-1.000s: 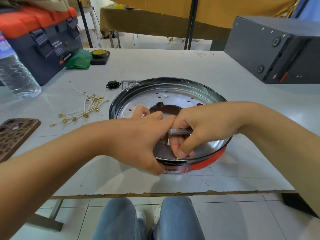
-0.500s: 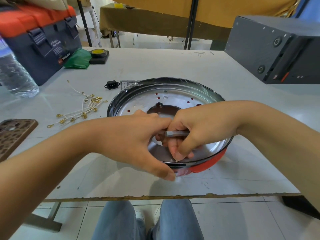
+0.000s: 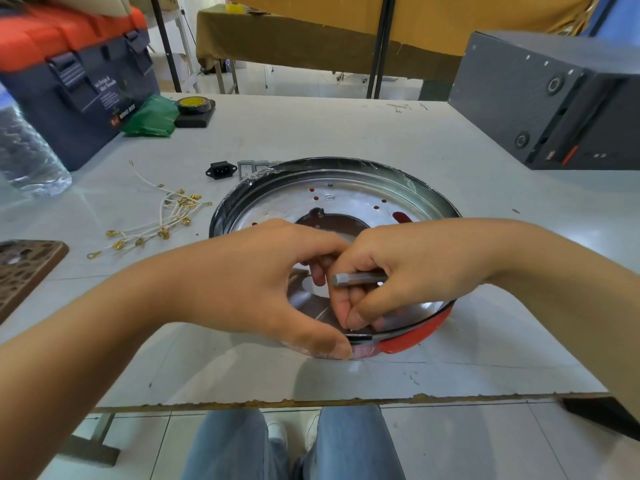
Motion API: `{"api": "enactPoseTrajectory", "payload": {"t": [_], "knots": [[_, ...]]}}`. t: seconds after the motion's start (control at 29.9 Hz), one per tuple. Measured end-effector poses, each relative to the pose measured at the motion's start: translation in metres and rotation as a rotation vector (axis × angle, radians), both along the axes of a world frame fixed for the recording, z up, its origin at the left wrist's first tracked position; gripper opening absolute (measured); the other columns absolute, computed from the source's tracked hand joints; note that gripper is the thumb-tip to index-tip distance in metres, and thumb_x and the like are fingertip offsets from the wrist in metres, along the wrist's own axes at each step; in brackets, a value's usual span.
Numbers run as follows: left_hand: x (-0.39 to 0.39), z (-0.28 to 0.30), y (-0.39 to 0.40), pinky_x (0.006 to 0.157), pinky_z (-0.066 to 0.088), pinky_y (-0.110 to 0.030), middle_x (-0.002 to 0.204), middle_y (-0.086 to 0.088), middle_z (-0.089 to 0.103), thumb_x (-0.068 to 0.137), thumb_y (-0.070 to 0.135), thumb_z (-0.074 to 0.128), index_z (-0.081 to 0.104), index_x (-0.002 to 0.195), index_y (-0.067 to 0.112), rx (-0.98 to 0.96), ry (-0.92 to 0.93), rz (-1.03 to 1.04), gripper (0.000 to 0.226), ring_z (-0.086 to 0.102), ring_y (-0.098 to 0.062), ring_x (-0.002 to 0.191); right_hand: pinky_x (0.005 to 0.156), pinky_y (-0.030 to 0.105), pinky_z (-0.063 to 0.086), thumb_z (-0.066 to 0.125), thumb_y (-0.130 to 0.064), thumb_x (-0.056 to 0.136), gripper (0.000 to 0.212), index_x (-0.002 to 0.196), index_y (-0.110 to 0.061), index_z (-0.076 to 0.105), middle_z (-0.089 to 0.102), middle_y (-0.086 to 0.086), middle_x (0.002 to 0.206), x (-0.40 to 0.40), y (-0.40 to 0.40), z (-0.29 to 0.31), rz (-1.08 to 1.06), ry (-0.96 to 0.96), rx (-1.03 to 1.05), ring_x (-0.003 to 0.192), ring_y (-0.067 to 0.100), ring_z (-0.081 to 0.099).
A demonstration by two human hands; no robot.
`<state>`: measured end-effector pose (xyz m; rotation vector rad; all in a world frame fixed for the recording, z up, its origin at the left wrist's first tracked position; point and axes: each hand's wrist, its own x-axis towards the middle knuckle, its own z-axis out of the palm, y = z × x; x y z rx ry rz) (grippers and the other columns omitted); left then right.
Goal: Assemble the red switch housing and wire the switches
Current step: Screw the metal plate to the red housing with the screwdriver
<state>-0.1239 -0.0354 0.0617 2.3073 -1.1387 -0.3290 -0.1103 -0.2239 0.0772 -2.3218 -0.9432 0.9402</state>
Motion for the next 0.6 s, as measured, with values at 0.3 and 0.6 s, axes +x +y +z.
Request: {"api": "enactPoseTrajectory", "payload": {"t": [0.3, 0.6], "knots": [[-0.007, -0.041, 0.032, 0.073, 0.047, -0.016, 0.078, 0.024, 0.057, 0.07, 0.057, 0.062, 0.057, 0.084, 0.043, -0.323, -0.305, 0.551, 0.021, 0.054, -0.001, 0.072, 0.065, 0.016, 0.048, 0.064, -0.016, 0.088, 0.015, 0.076, -0.025, 0.064, 0.067, 0.002, 0.076, -0.004, -0.003, -0.003, -0.034, -0.028, 0.01, 0.066, 0.006, 0.06], [-0.06, -0.069, 0.024, 0.053, 0.057, -0.031, 0.078, -0.01, 0.071, 0.057, 0.063, 0.068, 0.06, 0.09, 0.009, -0.815, 0.485, 0.941, 0.064, 0.071, -0.031, 0.063, 0.056, 0.008, 0.037, 0.063, -0.016, 0.088, 0.023, 0.071, -0.03, 0.061, 0.056, -0.015, 0.061, -0.016, -0.004, -0.002, -0.095, -0.043, 0.047, 0.055, -0.001, 0.05]]}}
